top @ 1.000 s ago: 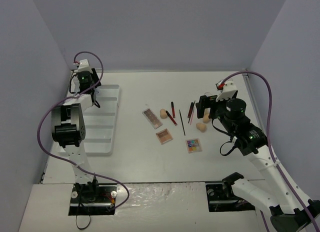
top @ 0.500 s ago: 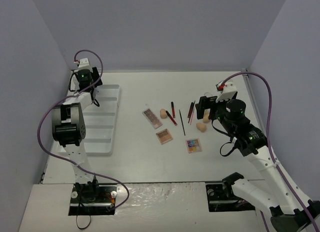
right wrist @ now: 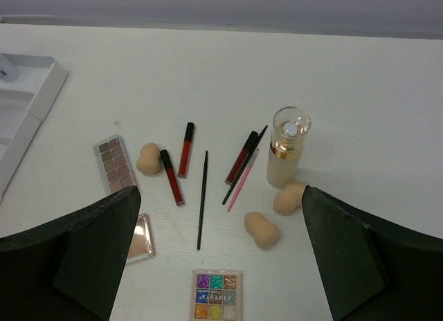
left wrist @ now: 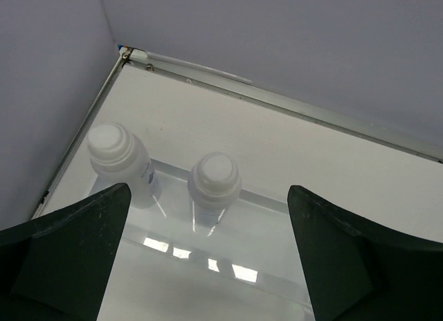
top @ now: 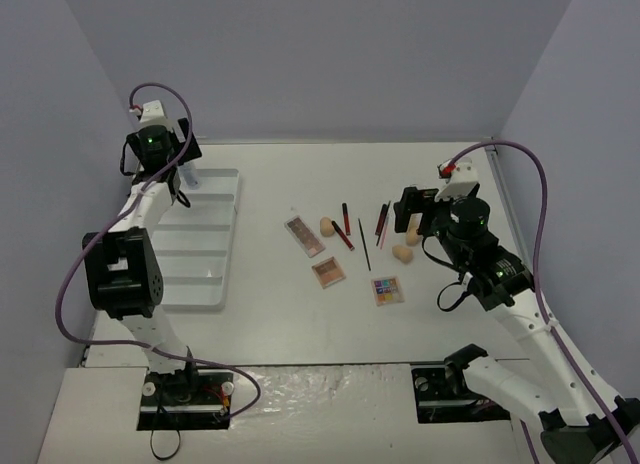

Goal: Organize the makeup

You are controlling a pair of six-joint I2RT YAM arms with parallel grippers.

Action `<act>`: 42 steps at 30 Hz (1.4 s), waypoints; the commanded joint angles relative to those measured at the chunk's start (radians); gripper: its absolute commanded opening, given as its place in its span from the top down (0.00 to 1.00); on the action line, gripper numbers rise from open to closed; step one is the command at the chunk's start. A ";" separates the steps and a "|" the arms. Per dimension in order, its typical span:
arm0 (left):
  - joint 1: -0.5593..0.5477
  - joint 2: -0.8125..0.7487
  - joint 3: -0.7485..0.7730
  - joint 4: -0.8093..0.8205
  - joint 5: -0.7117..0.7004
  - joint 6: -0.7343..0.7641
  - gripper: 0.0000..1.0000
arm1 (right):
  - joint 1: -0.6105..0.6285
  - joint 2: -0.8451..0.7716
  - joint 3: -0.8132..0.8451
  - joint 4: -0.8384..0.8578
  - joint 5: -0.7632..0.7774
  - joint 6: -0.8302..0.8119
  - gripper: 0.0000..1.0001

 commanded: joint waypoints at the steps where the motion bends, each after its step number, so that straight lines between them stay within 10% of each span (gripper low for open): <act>1: -0.014 -0.187 0.026 -0.123 0.001 -0.034 0.03 | 0.005 0.069 0.034 0.079 0.153 0.108 0.00; 22: -0.253 -0.826 -0.394 -0.530 0.183 -0.034 0.03 | -0.157 0.465 -0.157 0.597 0.223 0.104 0.14; 42: -0.268 -0.945 -0.557 -0.549 0.241 -0.013 0.03 | -0.160 0.694 -0.120 0.756 0.127 -0.041 0.35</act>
